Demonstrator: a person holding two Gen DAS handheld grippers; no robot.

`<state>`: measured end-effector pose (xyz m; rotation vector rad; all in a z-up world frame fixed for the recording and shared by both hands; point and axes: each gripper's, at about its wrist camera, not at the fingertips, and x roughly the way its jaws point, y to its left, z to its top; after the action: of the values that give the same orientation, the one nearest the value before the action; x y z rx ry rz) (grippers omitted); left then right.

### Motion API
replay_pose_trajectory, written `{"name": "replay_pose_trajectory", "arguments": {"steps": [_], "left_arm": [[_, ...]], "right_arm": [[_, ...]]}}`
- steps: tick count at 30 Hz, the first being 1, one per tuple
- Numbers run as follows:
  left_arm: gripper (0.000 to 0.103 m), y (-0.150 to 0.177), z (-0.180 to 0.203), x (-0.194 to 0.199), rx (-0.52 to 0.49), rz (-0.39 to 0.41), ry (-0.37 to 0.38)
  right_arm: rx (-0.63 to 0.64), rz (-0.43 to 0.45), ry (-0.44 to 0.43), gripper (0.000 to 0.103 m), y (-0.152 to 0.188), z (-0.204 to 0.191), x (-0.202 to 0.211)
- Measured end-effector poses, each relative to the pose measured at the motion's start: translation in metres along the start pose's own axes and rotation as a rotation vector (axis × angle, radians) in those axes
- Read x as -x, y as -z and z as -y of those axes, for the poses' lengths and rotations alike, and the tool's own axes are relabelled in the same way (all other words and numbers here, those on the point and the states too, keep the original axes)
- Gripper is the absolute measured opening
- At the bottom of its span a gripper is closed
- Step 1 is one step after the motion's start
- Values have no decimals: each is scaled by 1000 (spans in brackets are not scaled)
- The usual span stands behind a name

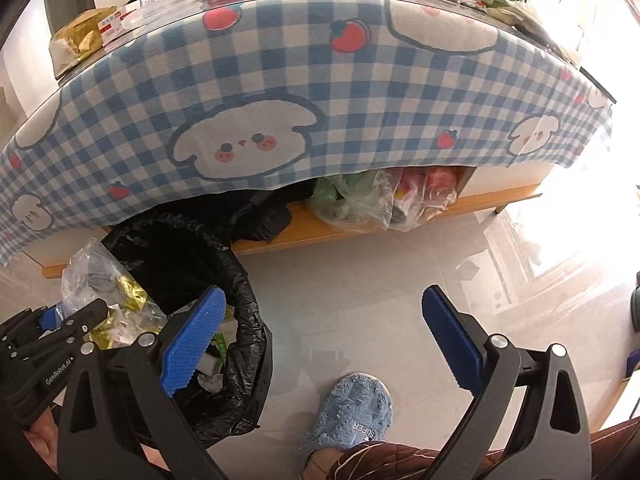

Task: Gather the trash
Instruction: 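Open the right gripper to drop the box while the left releases the bag, then raise both grippers and move them back toward the table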

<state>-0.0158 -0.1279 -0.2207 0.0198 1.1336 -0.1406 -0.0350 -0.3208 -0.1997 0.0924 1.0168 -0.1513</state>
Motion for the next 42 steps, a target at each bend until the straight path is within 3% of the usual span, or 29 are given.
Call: {"name": "replay_pose_trajectory", "arguments": {"steps": [2, 5, 14, 27, 42], "left_arm": [[46, 0, 2, -1, -4, 5, 4], [64, 0, 2, 2, -11, 15, 6], [93, -1, -1, 15, -18, 69, -31], [97, -13, -13, 45, 20, 127, -44], [97, -37, -25, 111, 42, 174, -44]], "right_arm": [[4, 1, 2, 95, 0, 1, 0], [5, 2, 2, 95, 0, 0, 0], [7, 15, -9, 95, -3, -7, 8], [17, 48, -38, 95, -14, -11, 29], [28, 140, -49, 95, -45, -12, 92]]}}
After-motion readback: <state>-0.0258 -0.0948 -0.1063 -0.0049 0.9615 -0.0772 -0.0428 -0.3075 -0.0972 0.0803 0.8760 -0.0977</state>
